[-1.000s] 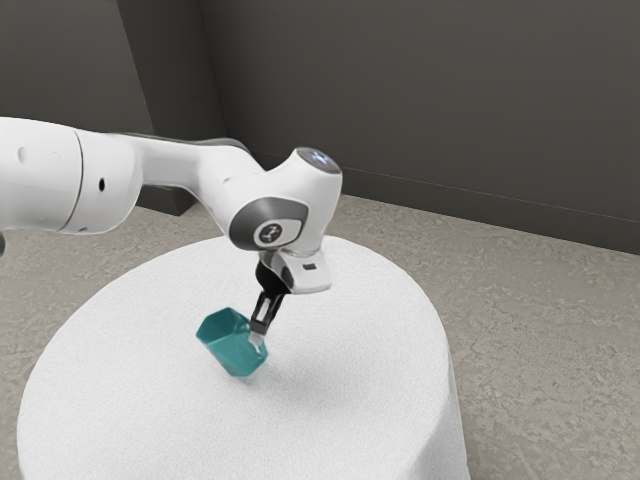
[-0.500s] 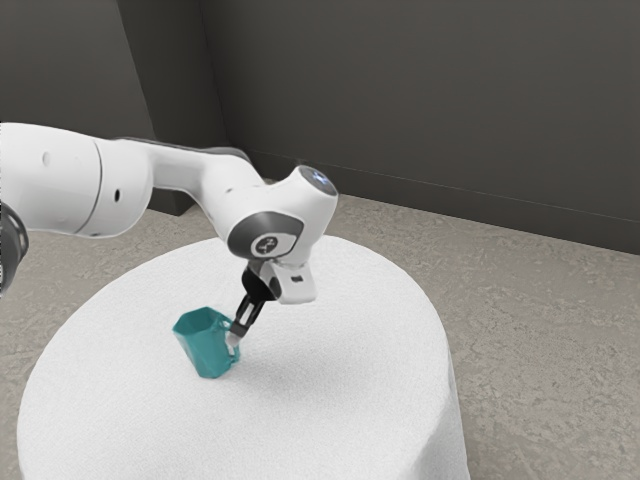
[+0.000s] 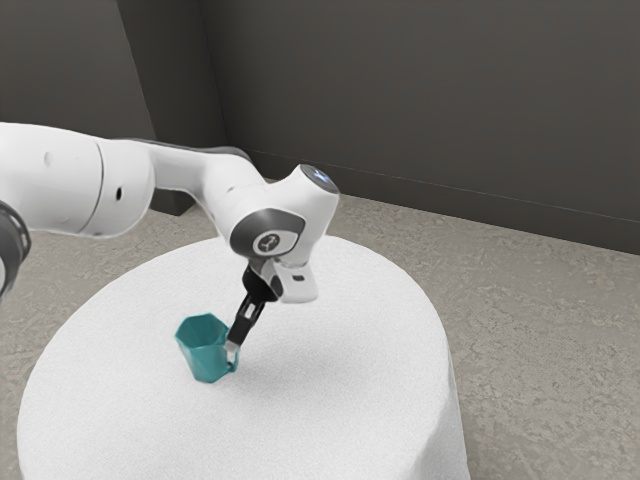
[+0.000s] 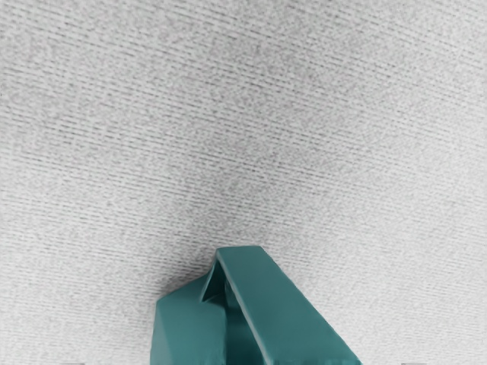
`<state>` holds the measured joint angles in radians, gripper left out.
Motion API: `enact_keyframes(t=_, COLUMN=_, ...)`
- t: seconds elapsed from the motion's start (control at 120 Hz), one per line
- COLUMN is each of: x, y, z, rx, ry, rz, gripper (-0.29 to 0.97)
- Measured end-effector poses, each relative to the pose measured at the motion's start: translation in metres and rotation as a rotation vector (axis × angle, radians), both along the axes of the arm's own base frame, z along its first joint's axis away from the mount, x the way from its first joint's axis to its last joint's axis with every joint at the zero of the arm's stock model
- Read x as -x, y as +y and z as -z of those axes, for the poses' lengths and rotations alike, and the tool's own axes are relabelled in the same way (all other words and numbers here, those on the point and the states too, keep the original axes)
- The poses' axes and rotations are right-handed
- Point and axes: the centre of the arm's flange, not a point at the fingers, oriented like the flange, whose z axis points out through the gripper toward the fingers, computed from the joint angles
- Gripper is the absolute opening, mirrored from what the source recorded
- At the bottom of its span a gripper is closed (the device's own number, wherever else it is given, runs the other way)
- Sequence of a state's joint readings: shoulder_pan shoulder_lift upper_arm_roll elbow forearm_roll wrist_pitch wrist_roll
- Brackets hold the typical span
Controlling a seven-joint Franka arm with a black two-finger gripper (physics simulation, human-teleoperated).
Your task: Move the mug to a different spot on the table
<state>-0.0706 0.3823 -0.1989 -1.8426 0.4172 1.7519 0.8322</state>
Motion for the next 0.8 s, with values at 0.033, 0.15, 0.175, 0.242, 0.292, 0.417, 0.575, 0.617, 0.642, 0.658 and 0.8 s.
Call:
enact_keyframes(t=0.033, x=0.0, y=-0.001, z=-0.003, rx=0.01, ry=-0.004, rz=-0.006, gripper=0.55)
enact_keyframes(t=0.15, x=0.001, y=-0.01, z=-0.042, rx=0.072, ry=-0.062, rz=-0.034, gripper=0.6)
enact_keyframes(t=0.175, x=0.002, y=-0.012, z=-0.053, rx=0.086, ry=-0.078, rz=-0.04, gripper=0.61)
enact_keyframes(t=0.242, x=0.005, y=-0.016, z=-0.086, rx=0.119, ry=-0.132, rz=-0.05, gripper=0.63)
enact_keyframes(t=0.292, x=0.009, y=-0.018, z=-0.115, rx=0.138, ry=-0.181, rz=-0.052, gripper=0.64)
enact_keyframes(t=0.417, x=0.023, y=-0.03, z=-0.173, rx=0.183, ry=-0.276, rz=-0.049, gripper=0.66)
enact_keyframes(t=0.575, x=0.017, y=-0.043, z=-0.222, rx=0.229, ry=-0.374, rz=-0.056, gripper=0.67)
enact_keyframes(t=0.617, x=0.012, y=-0.043, z=-0.232, rx=0.24, ry=-0.396, rz=-0.062, gripper=0.67)
enact_keyframes(t=0.642, x=0.009, y=-0.043, z=-0.237, rx=0.246, ry=-0.406, rz=-0.067, gripper=0.67)
enact_keyframes(t=0.658, x=0.006, y=-0.042, z=-0.239, rx=0.25, ry=-0.412, rz=-0.07, gripper=0.67)
enact_keyframes(t=0.8, x=-0.003, y=-0.04, z=-0.252, rx=0.264, ry=-0.444, rz=-0.09, gripper=0.68)
